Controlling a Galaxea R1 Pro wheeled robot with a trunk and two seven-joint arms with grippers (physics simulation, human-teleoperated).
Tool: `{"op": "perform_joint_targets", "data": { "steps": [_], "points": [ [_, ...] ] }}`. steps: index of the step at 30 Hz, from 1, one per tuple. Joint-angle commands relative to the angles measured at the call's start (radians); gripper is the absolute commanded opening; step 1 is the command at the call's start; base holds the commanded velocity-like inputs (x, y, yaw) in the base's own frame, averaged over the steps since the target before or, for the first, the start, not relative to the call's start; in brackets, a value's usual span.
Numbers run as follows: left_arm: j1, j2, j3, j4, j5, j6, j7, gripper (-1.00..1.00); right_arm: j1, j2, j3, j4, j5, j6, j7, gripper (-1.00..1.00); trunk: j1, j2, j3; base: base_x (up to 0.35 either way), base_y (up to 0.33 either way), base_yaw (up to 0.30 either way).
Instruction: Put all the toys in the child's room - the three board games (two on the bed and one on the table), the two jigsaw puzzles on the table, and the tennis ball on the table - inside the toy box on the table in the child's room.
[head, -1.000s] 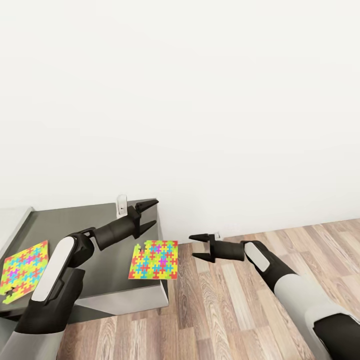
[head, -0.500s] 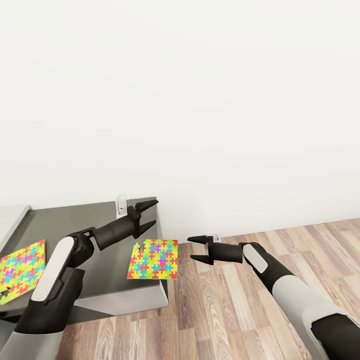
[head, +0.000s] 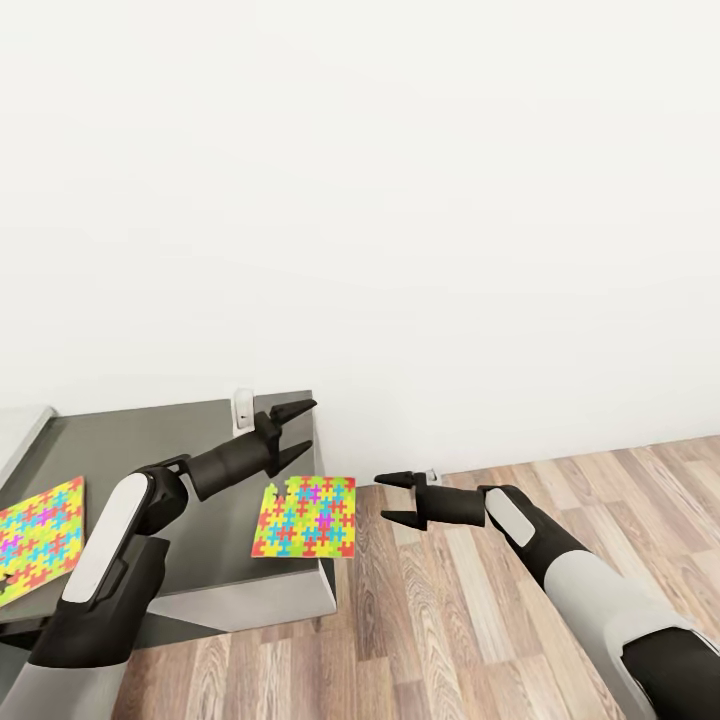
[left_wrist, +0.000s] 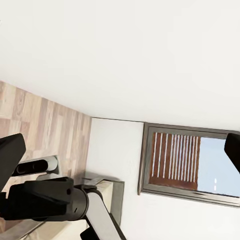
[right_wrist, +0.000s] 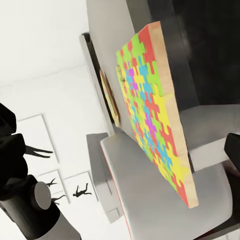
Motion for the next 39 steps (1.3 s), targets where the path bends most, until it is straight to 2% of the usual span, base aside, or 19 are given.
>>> {"op": "perform_joint_targets", "data": {
  "steps": [1,4,14,37,39],
  "points": [
    [-0.001,0.0,0.0,-0.001,0.012,-0.001,0.009,1.0,-0.001,-0.001,0.005,0.0,0.002,0.0,0.008,1.0,0.004,-0.008,-0.004,0.0,0.0,0.0],
    [0.0,0.0,0.0,-0.001,0.015,0.0,0.009,1.0,-0.001,-0.001,0.004,0.001,0.002,0.0,0.007,1.0,0.015,-0.029,-0.013,0.0,0.0,0.0],
    [0.004,0.0,0.017,-0.001,0.02,0.001,0.008,1.0,-0.001,-0.001,0.004,0.001,0.003,0.0,0.007,1.0,0.015,-0.029,-0.013,0.0,0.0,0.0],
    [0.007,-0.002,0.029,-0.001,0.022,0.001,0.008,1.0,-0.003,-0.01,0.002,-0.004,0.003,0.0,0.007,1.0,0.104,-0.19,-0.086,0.0,0.0,0.0],
    [0.007,-0.002,0.029,-0.001,0.022,0.001,0.008,1.0,-0.004,-0.01,0.002,-0.006,0.003,0.0,0.007,1.0,0.104,-0.19,-0.086,0.0,0.0,0.0]
  ]
}}
